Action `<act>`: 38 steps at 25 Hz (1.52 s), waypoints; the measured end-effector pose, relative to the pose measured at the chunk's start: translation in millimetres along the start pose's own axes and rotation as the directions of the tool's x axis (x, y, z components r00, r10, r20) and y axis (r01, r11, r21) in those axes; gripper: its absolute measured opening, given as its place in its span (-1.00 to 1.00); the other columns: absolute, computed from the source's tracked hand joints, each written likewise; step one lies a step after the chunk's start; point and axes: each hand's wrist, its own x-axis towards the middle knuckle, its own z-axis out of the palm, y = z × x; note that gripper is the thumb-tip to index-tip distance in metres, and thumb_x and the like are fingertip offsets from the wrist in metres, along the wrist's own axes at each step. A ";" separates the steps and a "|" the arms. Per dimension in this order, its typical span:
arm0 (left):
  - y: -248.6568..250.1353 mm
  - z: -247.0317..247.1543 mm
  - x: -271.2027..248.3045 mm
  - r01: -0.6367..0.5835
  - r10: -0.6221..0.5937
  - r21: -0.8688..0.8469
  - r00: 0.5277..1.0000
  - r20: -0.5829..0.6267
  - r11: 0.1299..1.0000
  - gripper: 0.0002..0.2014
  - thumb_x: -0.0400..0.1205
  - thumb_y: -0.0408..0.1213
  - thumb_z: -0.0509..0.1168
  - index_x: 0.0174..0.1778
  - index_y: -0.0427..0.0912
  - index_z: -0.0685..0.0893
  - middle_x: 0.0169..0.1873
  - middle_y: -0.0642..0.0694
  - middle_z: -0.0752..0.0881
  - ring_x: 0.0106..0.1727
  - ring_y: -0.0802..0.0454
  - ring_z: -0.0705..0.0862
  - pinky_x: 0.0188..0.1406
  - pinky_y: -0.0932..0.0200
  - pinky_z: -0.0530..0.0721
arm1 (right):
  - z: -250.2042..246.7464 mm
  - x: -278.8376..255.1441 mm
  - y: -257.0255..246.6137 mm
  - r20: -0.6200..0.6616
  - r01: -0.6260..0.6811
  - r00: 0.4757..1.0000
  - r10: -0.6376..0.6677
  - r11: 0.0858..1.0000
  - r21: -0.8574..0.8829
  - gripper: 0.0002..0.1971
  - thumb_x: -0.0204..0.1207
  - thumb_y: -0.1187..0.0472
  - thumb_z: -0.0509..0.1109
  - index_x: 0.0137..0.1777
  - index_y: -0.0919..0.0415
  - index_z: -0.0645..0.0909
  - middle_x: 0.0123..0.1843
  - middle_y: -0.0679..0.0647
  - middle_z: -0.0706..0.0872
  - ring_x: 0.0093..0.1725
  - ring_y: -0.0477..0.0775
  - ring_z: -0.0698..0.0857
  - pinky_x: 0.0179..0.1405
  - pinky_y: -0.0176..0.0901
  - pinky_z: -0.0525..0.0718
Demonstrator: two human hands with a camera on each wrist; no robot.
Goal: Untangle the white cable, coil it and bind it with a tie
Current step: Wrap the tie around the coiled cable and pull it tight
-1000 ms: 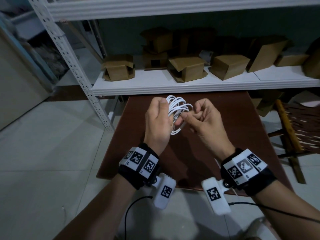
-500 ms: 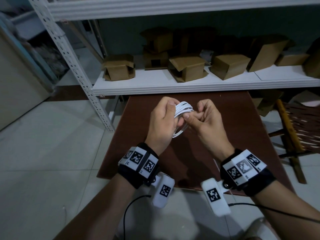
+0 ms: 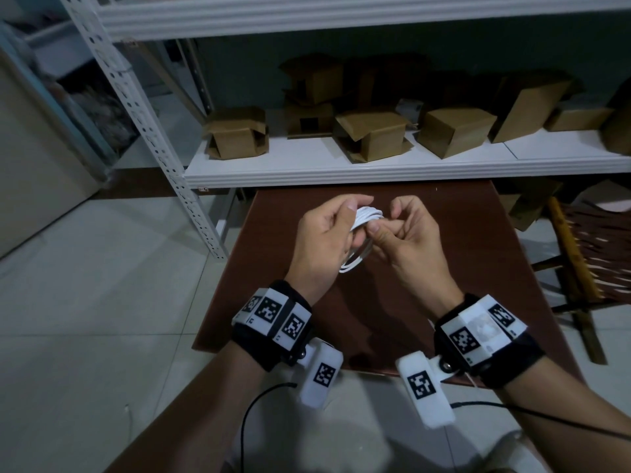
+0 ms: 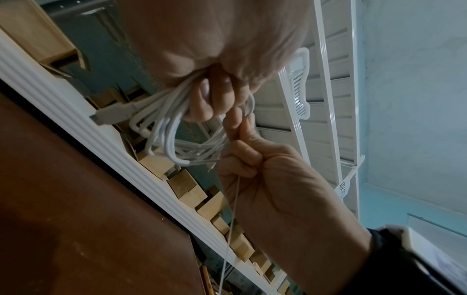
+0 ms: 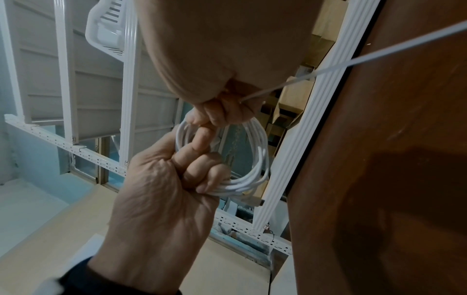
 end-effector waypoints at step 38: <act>21.2 -4.6 -4.7 0.039 -0.041 -0.267 0.999 -0.003 0.963 -0.62 0.93 -0.11 -0.12 0.04 -0.29 0.46 -0.67 0.10 0.28 -0.75 0.26 0.31 -0.71 0.40 0.30 | -9.8 4.0 7.7 -0.069 -0.114 0.992 0.102 0.973 -0.200 -0.91 0.69 0.47 0.38 0.09 0.54 0.65 -0.36 0.16 0.83 -0.43 0.15 0.34 -0.52 -0.29 0.33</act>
